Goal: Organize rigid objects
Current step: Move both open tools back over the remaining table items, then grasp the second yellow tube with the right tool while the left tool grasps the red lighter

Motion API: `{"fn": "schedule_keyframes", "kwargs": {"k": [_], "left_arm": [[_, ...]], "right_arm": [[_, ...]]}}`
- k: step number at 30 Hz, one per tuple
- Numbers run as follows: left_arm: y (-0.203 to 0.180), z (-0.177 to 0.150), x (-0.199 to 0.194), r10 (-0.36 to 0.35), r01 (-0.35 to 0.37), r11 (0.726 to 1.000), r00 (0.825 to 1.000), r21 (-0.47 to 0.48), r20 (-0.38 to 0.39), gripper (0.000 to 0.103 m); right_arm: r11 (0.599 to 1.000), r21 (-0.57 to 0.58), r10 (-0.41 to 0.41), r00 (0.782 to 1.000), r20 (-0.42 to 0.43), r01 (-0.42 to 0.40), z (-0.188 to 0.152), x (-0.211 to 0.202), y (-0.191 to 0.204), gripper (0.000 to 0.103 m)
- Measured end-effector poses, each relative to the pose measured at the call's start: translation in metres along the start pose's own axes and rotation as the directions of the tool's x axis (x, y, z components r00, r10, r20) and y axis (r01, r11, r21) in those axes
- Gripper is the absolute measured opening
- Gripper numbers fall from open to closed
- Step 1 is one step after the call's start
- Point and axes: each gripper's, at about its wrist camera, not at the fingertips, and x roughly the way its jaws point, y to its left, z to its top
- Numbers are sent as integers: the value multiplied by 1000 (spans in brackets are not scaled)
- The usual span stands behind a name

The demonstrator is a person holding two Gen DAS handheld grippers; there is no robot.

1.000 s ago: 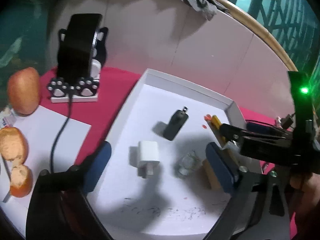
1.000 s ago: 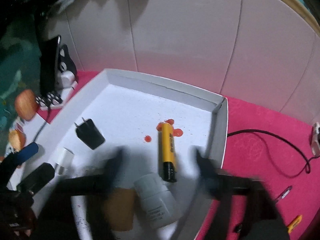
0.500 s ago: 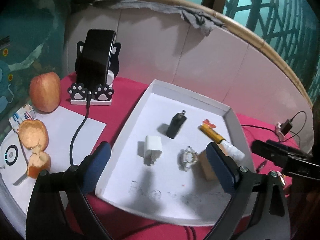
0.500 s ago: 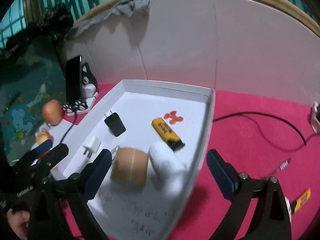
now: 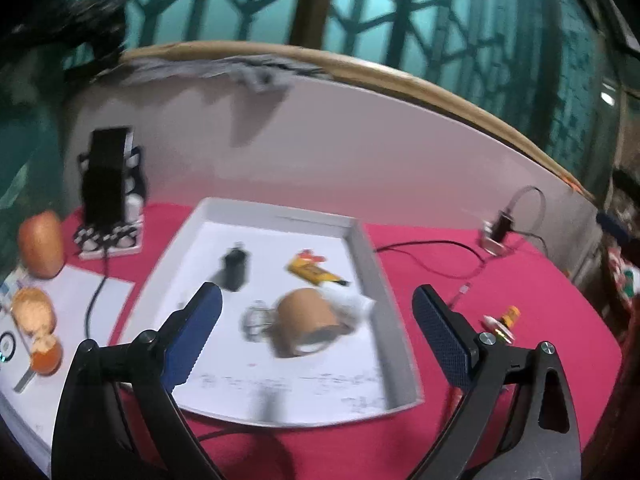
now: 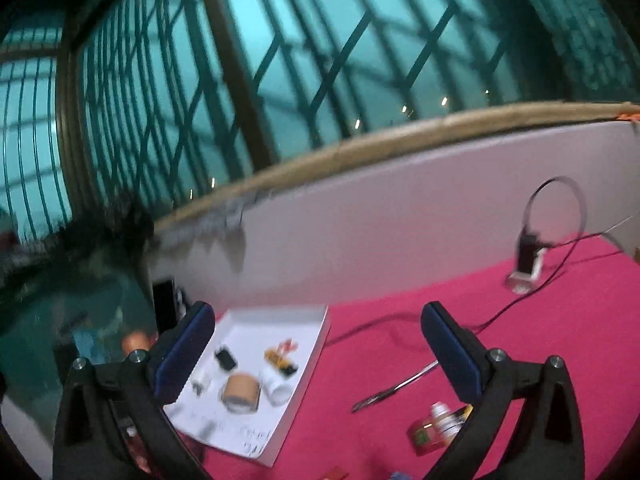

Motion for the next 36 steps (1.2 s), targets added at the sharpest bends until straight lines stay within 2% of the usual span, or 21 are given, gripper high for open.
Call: {"fn": "schedule_keyframes", "kwargs": {"k": [3,6,9,12,15,17,19,23,27,29,31,34,36], "left_arm": [[-27,-6,2,-69,70,996,997,55,-18,97],[-50,-15,9,-110,116,988,992,104,-62,97],[-72,-24,13,-147,161,976,984,149,-100,97],[-89,-34,20,-167,194,962,975,194,-147,97],[-107,-49,30,-165,220,944,960,247,-224,97],[-120,-62,37,-164,246,926,945,287,-282,97],[-129,-72,40,-168,269,911,934,311,-316,97],[-135,-80,43,-178,292,903,922,316,-344,97],[-128,-77,44,-181,286,915,922,285,-343,97],[-123,-76,45,-205,305,916,915,261,-349,97],[-123,-76,44,-213,311,914,913,259,-347,97],[-124,-77,44,-208,310,912,914,269,-349,97],[-123,-77,43,-213,315,911,912,266,-351,97]], "right_arm": [[998,69,-7,1000,20,5,3,-13,-28,103],[986,135,-95,996,-4,94,-4,-19,-60,103],[974,147,-166,984,-70,175,-17,-16,-81,103],[960,126,-232,962,-147,251,-28,-10,-99,103],[938,96,-305,924,-231,334,-42,2,-115,103],[927,82,-326,894,-307,366,-52,19,-126,103],[926,99,-302,874,-381,364,-62,33,-135,103],[926,219,-164,850,-500,307,-75,67,-147,102],[920,225,-142,808,-571,321,-83,103,-149,102],[917,234,-123,787,-605,324,-89,121,-149,102],[920,209,-136,769,-625,332,-94,140,-145,97],[933,79,-231,751,-619,352,-93,162,-133,88],[931,4,-285,734,-617,366,-91,172,-128,66]]}}
